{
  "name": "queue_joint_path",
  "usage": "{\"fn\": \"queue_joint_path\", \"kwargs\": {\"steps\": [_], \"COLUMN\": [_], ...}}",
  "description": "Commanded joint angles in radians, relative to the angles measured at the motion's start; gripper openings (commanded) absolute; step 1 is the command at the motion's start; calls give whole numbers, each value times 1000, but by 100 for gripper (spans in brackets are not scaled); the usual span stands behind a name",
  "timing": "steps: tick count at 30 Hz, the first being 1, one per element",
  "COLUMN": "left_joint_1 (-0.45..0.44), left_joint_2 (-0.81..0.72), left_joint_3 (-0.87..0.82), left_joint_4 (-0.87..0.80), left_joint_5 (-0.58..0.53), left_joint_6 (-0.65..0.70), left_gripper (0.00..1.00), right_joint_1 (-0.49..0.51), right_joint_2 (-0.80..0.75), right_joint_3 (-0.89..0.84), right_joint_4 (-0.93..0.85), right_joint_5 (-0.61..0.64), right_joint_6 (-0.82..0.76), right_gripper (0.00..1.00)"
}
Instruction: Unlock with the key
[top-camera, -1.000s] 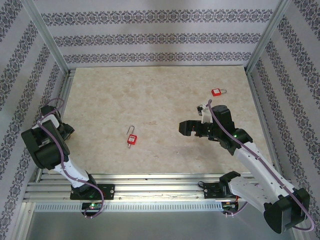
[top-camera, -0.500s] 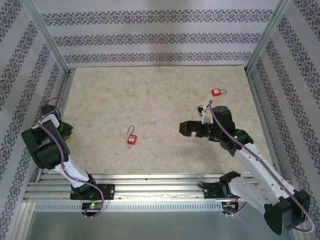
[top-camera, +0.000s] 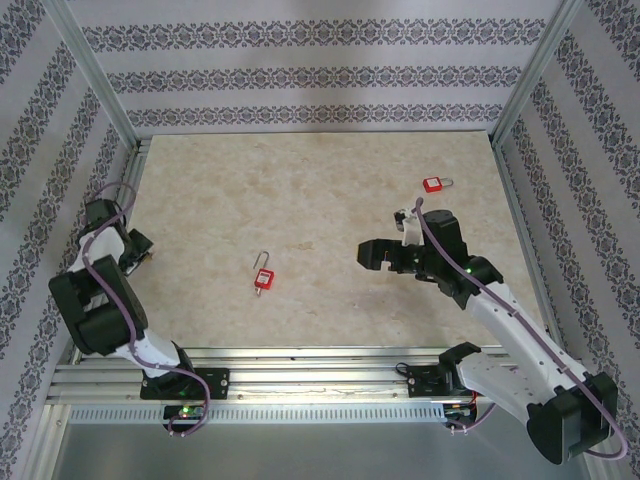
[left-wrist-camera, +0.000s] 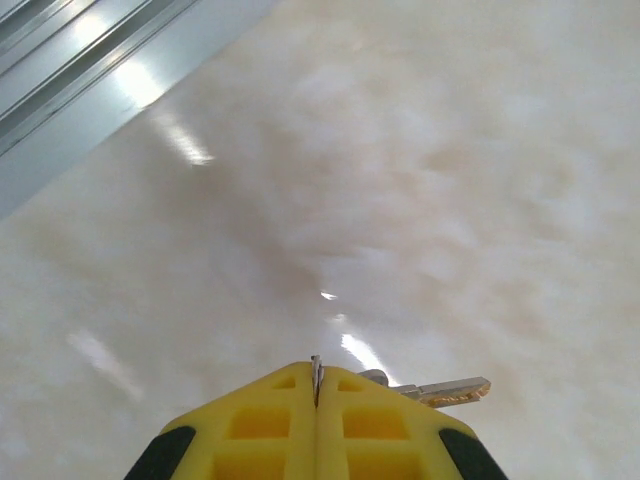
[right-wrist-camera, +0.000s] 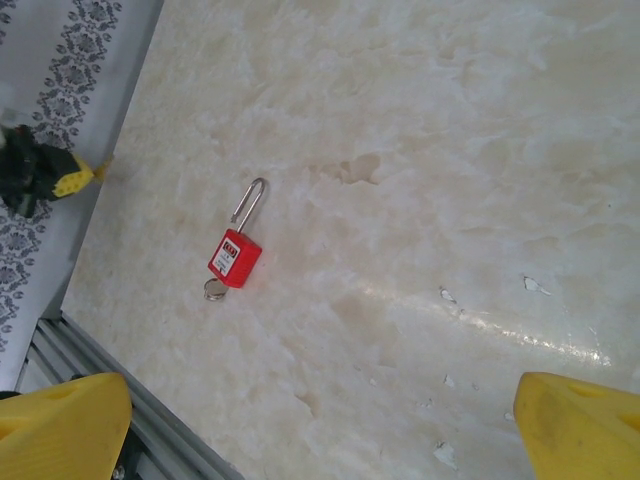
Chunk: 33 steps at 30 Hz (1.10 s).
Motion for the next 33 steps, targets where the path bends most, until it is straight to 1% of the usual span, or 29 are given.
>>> {"fn": "queue_joint_path", "kwargs": {"steps": [1, 4, 7, 14, 17, 21, 24, 28, 30, 33], "left_joint_1": [-57, -125, -218, -449, -556, -666, -746, -832, -853, -869], "left_joint_2": [-123, -231, -318, -435, -475, -510, -493, -481, -477, -478], "left_joint_3": [38, 85, 120, 125, 112, 73, 105, 100, 102, 89], "left_joint_4": [-25, -47, -54, -11, 6, 66, 12, 32, 29, 58], "left_joint_5": [89, 138, 181, 265, 225, 217, 165, 168, 159, 174], "left_joint_6": [-17, -25, -36, -87, -122, -214, -208, -195, -188, -205], "left_gripper": [0, 0, 0, 0, 0, 0, 0, 0, 0, 0], "right_joint_1": [22, 51, 85, 163, 187, 223, 249, 258, 257, 261], "right_joint_2": [20, 34, 62, 145, 184, 223, 261, 315, 337, 354], "right_joint_3": [43, 39, 37, 72, 103, 140, 180, 221, 236, 238], "right_joint_4": [51, 95, 150, 246, 278, 358, 379, 388, 387, 423], "right_joint_5": [19, 30, 30, 47, 61, 52, 12, -51, -77, -105], "right_joint_6": [35, 52, 75, 73, 73, 75, 31, -20, -26, -9], "right_gripper": [98, 98, 98, 98, 98, 97, 95, 95, 94, 91]}}
